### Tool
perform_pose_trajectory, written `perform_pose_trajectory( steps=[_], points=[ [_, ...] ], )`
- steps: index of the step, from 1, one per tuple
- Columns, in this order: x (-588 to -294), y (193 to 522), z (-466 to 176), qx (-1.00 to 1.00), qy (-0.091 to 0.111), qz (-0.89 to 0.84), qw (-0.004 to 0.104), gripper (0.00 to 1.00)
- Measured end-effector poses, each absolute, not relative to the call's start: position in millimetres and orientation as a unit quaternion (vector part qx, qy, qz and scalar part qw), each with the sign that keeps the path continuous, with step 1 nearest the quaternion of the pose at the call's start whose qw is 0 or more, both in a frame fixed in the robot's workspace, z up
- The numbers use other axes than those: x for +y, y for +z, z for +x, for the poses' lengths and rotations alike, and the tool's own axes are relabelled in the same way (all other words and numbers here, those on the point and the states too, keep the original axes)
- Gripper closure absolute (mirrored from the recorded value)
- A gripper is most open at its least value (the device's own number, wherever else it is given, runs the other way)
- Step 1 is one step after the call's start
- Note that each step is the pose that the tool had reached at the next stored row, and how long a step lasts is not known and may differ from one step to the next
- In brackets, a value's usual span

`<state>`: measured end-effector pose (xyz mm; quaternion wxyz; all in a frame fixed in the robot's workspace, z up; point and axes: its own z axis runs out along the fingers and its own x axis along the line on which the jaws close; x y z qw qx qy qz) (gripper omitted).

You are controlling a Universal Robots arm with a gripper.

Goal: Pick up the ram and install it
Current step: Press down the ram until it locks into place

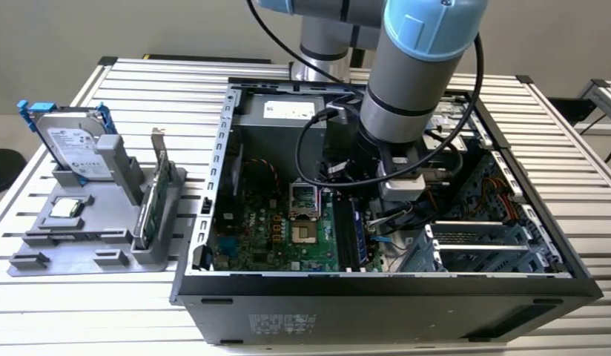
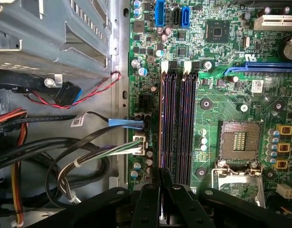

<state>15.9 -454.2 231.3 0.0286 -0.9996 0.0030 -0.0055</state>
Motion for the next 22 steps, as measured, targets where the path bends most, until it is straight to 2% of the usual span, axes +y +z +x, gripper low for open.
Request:
perform_pose_trajectory(
  steps=[22],
  points=[
    [-457.8, 229.4, 18.0, 0.003, -0.006, -1.000, 0.029, 1.00]
  ],
)
